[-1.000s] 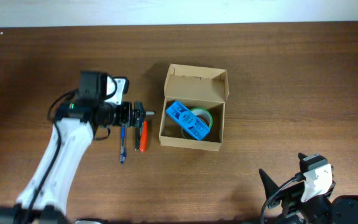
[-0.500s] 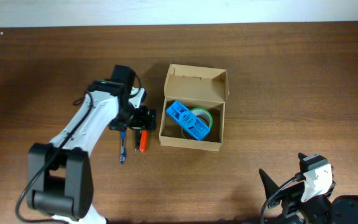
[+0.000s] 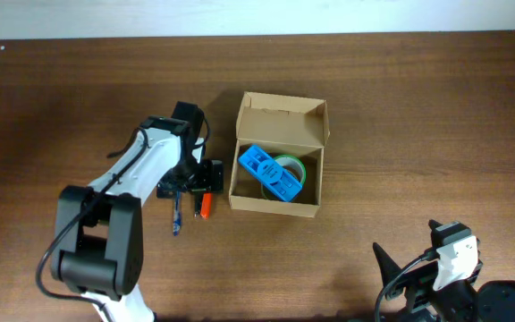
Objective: Pack container
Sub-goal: 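Reach the left gripper to the red stapler and grasp it, then carry the red stapler over the box with the left gripper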
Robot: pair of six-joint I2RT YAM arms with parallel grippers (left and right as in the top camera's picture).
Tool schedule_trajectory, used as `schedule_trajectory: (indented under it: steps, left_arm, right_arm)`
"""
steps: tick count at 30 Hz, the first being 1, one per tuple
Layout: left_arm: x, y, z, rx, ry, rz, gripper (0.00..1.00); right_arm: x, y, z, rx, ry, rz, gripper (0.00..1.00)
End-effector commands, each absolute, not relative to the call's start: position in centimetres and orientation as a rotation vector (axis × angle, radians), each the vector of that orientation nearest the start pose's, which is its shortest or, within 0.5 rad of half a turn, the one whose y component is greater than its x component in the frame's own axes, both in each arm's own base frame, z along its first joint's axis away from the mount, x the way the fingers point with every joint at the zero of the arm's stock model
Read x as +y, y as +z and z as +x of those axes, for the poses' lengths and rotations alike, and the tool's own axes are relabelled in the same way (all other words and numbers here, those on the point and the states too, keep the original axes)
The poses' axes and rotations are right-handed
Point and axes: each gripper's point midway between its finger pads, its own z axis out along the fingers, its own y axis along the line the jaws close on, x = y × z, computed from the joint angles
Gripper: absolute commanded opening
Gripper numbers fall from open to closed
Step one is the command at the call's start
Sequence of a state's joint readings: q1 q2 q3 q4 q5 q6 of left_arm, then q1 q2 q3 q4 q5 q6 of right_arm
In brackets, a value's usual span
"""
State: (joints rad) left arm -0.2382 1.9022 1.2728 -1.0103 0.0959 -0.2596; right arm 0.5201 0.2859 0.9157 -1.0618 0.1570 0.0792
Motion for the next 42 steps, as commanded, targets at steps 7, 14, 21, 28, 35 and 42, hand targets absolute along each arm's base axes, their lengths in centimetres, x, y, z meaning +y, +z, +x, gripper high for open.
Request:
schedule_trajectory:
  steps: [7, 14, 21, 28, 35, 42]
  left_arm:
    - [-10.1, 0.3, 30.5, 3.277, -0.023, 0.012, 0.96]
    - [-10.6, 0.2, 30.4, 3.275, -0.009, 0.048, 0.92]
    - [-10.6, 0.2, 30.4, 3.274, -0.008, 0.048, 0.54]
    - [-10.6, 0.2, 30.5, 3.269, -0.009, 0.027, 0.22]
    - [-11.1, 0.8, 31.5, 3.222, -0.045, -0.009, 0.14]
    - [-11.1, 6.2, 33.2, 3.051, -0.080, -0.065, 0.14]
  right_arm:
    - [4.9, 27.9, 14.5, 1.973, 0.218, -0.317, 0.99]
    - [4.9, 27.9, 14.5, 1.973, 0.219, -0.317, 0.99]
    - [4.9, 27.9, 14.5, 1.973, 0.218, -0.317, 0.99]
    - [4.9, 27.9, 14.5, 1.973, 0.219, -0.317, 0.99]
    - [4.9, 27.9, 14.5, 1.973, 0.219, -0.317, 0.99]
    - [4.9, 27.9, 14.5, 1.973, 0.218, -0.317, 0.99]
